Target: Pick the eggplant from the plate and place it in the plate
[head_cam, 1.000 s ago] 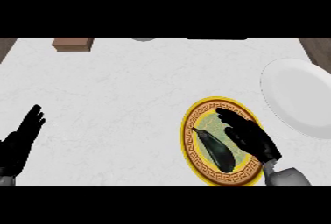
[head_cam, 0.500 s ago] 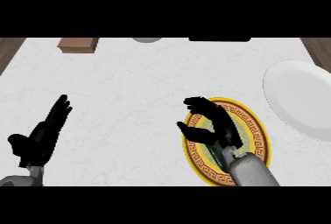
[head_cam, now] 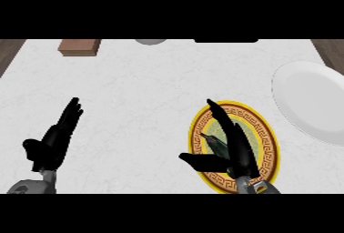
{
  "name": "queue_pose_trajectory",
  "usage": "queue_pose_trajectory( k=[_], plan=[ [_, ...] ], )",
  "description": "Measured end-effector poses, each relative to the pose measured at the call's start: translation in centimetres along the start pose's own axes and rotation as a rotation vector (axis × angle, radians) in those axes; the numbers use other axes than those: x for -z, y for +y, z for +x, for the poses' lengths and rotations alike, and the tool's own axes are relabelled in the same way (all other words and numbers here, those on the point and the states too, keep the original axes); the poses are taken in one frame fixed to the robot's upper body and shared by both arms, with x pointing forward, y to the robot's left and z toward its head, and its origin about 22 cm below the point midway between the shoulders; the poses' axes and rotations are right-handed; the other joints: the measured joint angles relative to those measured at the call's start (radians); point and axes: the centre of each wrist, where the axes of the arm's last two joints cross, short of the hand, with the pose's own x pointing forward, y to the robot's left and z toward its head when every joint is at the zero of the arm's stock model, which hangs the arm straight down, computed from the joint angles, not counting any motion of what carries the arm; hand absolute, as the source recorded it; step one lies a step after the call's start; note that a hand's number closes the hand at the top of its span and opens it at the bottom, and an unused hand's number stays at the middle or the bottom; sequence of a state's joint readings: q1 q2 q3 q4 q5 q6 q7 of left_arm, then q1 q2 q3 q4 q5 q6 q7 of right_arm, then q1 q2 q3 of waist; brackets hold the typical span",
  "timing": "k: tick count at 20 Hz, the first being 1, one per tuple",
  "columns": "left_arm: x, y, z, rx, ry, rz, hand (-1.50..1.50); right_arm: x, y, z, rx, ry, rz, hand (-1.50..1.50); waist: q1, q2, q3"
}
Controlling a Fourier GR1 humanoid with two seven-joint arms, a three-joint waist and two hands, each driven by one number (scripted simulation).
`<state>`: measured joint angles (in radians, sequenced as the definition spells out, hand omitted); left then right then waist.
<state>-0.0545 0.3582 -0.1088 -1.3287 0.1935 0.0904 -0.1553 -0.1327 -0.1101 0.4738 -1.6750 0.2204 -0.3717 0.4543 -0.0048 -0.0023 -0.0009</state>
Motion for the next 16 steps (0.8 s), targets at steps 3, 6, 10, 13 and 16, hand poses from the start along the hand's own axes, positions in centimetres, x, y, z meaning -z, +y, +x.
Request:
queue_pose_trajectory(
  k=[3, 6, 10, 13, 16],
  plan=[
    [0.6, 0.0, 0.4, -0.003, -0.002, -0.002, 0.0, -0.5, -2.2, 1.2, -0.083, 0.024, -0.019, -1.5, -0.001, 0.0, 0.0],
    [0.4, 0.1, 0.1, 0.001, -0.003, -0.004, 0.0, -0.3, -4.0, 2.0, -0.202, 0.081, 0.019, -1.5, 0.001, 0.0, 0.0],
    [0.2, 0.5, 0.2, -0.004, 0.003, -0.014, 0.0, -0.5, -5.6, 3.0, -0.364, 0.189, 0.123, -1.5, 0.005, 0.0, 0.0],
    [0.5, 0.2, 0.3, -0.004, 0.002, -0.013, 0.0, -0.2, -5.8, 3.8, -0.46, 0.269, 0.216, -1.5, 0.007, 0.001, -0.001],
    [0.3, 0.4, 0.2, -0.005, 0.001, -0.012, 0.0, 0.0, -6.5, 5.0, -0.495, 0.323, 0.27, -1.5, 0.008, 0.001, 0.0]
  ],
)
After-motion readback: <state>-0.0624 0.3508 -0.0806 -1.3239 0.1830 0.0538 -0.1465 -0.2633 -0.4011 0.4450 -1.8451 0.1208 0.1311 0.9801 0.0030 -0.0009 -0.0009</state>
